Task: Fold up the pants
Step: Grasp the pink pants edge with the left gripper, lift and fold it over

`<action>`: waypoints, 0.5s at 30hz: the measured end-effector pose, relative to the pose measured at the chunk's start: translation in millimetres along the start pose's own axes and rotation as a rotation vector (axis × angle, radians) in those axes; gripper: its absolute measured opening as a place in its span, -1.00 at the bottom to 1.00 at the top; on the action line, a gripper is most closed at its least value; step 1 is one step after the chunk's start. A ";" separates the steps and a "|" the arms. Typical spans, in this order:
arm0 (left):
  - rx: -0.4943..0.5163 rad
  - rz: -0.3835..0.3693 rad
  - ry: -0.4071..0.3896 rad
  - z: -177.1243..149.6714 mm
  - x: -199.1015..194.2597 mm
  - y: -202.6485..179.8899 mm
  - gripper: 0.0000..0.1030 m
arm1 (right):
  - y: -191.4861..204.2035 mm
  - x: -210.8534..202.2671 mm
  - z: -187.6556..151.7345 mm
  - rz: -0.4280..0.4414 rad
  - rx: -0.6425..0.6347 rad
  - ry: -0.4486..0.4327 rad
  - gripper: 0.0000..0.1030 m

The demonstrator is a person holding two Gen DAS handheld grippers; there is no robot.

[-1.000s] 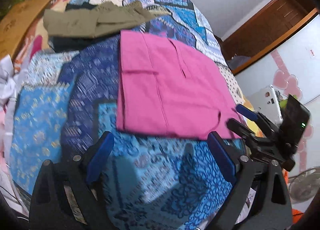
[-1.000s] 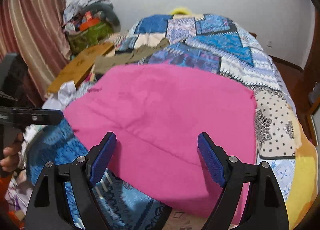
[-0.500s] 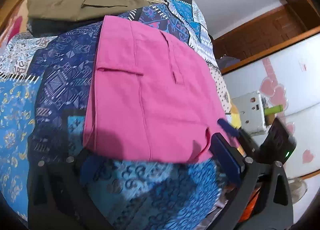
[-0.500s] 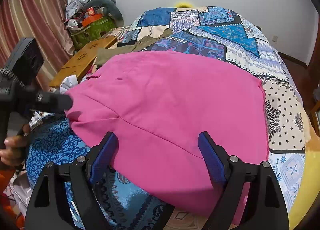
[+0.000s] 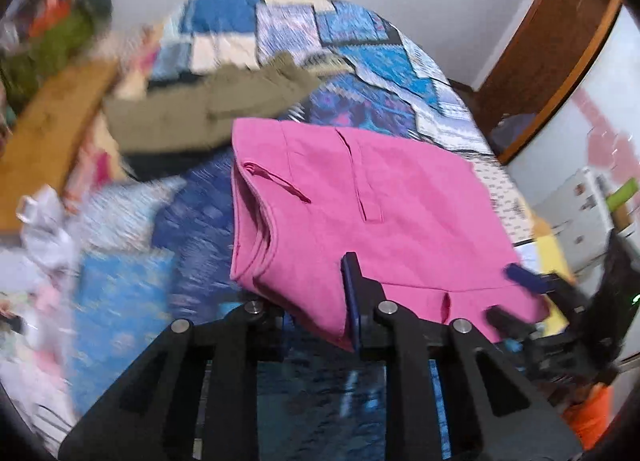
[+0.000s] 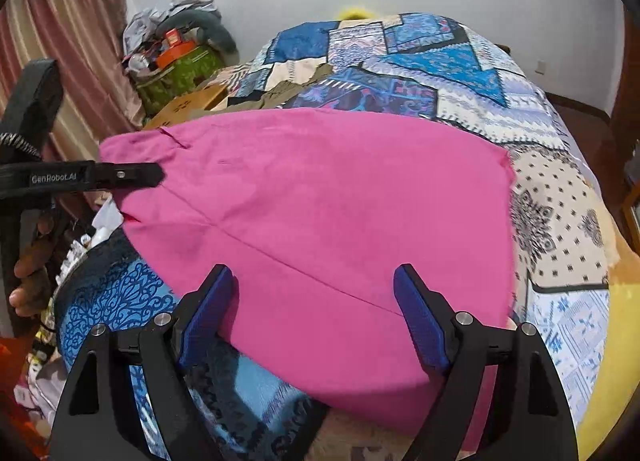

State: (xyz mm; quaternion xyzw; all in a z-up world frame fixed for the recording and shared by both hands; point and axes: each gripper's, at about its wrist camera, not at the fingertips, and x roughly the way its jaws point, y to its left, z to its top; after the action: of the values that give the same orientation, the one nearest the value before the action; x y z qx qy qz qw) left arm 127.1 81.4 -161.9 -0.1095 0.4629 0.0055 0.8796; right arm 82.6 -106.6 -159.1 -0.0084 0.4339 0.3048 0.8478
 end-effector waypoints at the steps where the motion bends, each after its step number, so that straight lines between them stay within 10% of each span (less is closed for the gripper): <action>1: 0.013 0.029 -0.014 0.1 -4.5 1.8 -0.60 | -2.1 -2.5 -1.3 -0.005 0.003 -0.002 0.53; 8: 0.132 0.249 -0.143 -8.8 -40.0 5.5 -0.61 | -18.3 -13.5 -15.0 -0.045 0.041 -0.006 0.54; 15: 0.331 0.278 -0.271 -6.0 -55.1 -48.2 -0.62 | -22.1 -17.9 -18.4 -0.041 0.066 -0.009 0.54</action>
State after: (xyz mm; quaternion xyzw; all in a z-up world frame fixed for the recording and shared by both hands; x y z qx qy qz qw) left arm 96.1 38.2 -111.2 0.1022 0.3459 0.0651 0.9304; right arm 72.8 -138.9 -162.8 0.0119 0.4394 0.2730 0.8557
